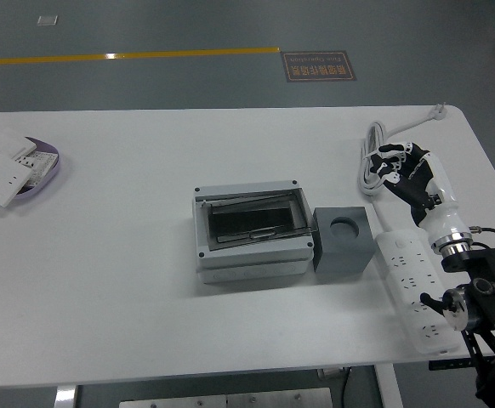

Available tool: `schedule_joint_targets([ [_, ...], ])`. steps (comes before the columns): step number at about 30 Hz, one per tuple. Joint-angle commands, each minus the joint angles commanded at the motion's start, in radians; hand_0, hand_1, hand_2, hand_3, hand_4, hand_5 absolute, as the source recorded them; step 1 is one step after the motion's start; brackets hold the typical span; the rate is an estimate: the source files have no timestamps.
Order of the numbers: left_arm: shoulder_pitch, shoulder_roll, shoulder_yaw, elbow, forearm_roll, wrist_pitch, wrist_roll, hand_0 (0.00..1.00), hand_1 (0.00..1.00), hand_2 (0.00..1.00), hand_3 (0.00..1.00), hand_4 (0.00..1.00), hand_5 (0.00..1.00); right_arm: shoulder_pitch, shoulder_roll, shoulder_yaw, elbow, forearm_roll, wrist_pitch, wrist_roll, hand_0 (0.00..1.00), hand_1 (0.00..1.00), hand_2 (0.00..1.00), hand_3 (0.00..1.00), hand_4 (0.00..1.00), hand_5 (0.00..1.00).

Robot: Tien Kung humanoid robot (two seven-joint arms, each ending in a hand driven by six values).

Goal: Pick up the cylinder from the cube,place it in the box,flap close box

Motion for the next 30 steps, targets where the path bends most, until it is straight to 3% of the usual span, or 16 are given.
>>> schedule_joint_targets([
  [8, 0.005, -0.004, 0.000, 0.000, 0.000, -0.001, 0.004, 0.593, 0.646, 0.613, 0.669, 0.697, 0.125, -0.022, 0.002, 0.001, 0.017, 0.002, 0.001, 0.002, 0.517, 0.425, 0.403, 0.477, 0.732, 0.080],
  [17, 0.003, -0.004, 0.007, 0.000, -0.007, -0.002, 0.007, 0.594, 0.645, 0.612, 0.668, 0.694, 0.124, 0.036, -0.001, -0.055, -0.003, 0.001, 0.002, -0.004, 0.517, 0.425, 0.402, 0.477, 0.736, 0.080],
  [28, -0.002, 0.000, 0.020, 0.000, -0.022, -0.004, 0.006, 0.595, 0.646, 0.612, 0.668, 0.692, 0.121, 0.044, -0.016, -0.049, -0.010, -0.008, 0.011, -0.011, 0.519, 0.426, 0.402, 0.478, 0.732, 0.080],
  [29, -0.003, 0.000, 0.020, 0.000, -0.022, -0.004, 0.006, 0.595, 0.646, 0.613, 0.668, 0.693, 0.120, 0.046, -0.016, -0.048, -0.010, -0.010, 0.011, -0.011, 0.524, 0.442, 0.453, 0.548, 0.705, 0.069],
  [30, -0.003, -0.001, 0.020, 0.000, -0.023, -0.005, 0.006, 0.595, 0.646, 0.613, 0.668, 0.693, 0.120, 0.047, -0.015, -0.046, -0.010, -0.010, 0.012, -0.012, 0.524, 0.442, 0.453, 0.548, 0.705, 0.069],
])
